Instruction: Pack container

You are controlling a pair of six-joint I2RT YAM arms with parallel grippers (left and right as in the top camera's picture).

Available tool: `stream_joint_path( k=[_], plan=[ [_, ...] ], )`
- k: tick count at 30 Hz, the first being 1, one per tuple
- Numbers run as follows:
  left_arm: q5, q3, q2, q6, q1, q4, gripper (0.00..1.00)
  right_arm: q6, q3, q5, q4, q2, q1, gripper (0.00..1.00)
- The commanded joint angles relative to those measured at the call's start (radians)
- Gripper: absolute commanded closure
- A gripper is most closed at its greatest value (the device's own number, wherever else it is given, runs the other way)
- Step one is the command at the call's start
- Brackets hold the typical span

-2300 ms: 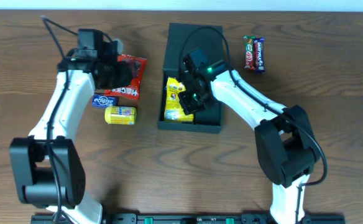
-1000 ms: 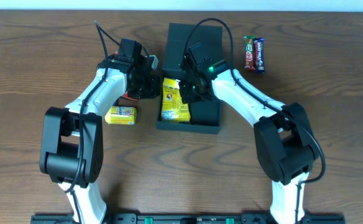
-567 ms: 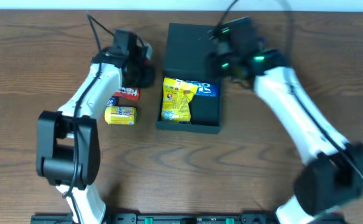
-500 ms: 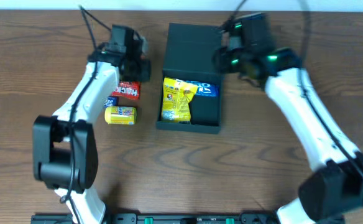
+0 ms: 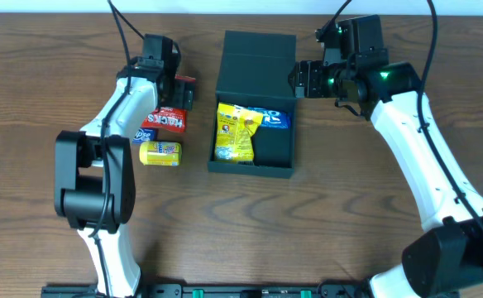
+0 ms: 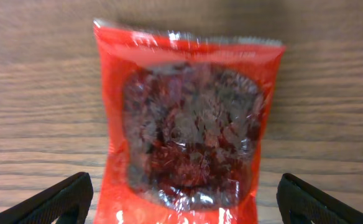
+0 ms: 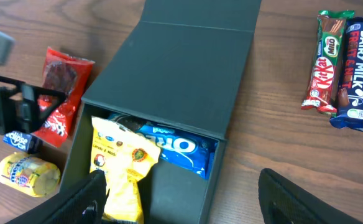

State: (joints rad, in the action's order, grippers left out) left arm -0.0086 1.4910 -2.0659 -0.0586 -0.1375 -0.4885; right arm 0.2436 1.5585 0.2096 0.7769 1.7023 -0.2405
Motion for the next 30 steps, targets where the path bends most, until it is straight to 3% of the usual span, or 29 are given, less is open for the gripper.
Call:
stream_joint_path(
  k=[1,10,16,21,26,30],
  plan=[
    [-0.024,0.002,-0.026,-0.021,0.003,0.007,0.05,-0.016,0.005,0.004,0.002,0.003,0.005,0.22],
    [-0.024,0.002,-0.095,-0.020,0.005,0.012,0.00,-0.017,0.005,0.004,0.002,0.003,0.005,0.23],
    [-0.027,0.005,-0.098,-0.020,0.006,0.017,0.40,-0.024,0.005,0.000,0.000,0.003,0.005,0.23],
    [-0.028,0.068,-0.090,-0.020,0.006,-0.023,0.45,-0.023,0.005,-0.011,-0.002,0.003,0.008,0.23],
    [-0.029,0.204,-0.067,-0.020,0.006,-0.120,0.66,-0.022,0.005,-0.011,-0.003,0.003,0.036,0.23],
    [-0.029,0.323,-0.049,-0.016,0.005,-0.212,0.71,-0.020,0.005,-0.010,0.000,0.000,0.071,0.23]
  ],
)
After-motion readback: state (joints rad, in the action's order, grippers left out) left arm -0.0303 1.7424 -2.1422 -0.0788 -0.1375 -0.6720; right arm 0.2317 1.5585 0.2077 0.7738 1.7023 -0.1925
